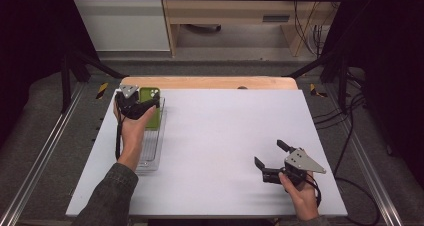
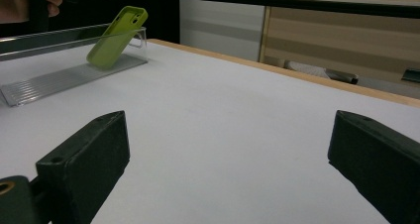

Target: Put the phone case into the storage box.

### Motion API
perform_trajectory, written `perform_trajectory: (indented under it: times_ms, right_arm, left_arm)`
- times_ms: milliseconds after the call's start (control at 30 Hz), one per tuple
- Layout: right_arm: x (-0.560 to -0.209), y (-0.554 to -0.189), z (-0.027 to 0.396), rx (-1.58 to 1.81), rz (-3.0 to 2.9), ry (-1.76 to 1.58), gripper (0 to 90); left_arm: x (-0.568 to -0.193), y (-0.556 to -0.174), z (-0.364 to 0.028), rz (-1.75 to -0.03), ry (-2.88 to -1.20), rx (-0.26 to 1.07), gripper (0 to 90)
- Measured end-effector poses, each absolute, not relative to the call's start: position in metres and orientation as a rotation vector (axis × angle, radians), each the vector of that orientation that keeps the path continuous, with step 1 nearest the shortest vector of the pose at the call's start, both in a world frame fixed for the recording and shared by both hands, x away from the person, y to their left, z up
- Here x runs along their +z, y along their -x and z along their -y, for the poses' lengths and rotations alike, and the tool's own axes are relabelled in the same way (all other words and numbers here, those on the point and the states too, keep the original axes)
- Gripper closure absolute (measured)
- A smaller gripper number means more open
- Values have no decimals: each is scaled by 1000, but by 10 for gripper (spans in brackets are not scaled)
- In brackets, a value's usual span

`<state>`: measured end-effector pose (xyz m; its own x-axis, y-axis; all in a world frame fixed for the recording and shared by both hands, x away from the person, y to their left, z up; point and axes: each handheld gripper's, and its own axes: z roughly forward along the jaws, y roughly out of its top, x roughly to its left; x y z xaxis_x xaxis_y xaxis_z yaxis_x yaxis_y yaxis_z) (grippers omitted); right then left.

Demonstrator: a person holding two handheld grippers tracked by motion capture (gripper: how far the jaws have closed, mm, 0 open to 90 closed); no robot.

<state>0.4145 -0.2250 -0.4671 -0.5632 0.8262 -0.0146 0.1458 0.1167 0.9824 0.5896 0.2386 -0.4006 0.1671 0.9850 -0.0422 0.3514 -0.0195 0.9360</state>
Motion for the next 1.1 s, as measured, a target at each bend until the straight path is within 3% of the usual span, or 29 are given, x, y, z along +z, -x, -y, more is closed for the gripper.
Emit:
perform_trajectory:
  times_ms: [1100]
  right_arm:
    - [-467, -414, 225, 1486, -1810, -946, 27]
  left_arm:
    - [-384, -561, -237, -1215, -1576, 787, 44]
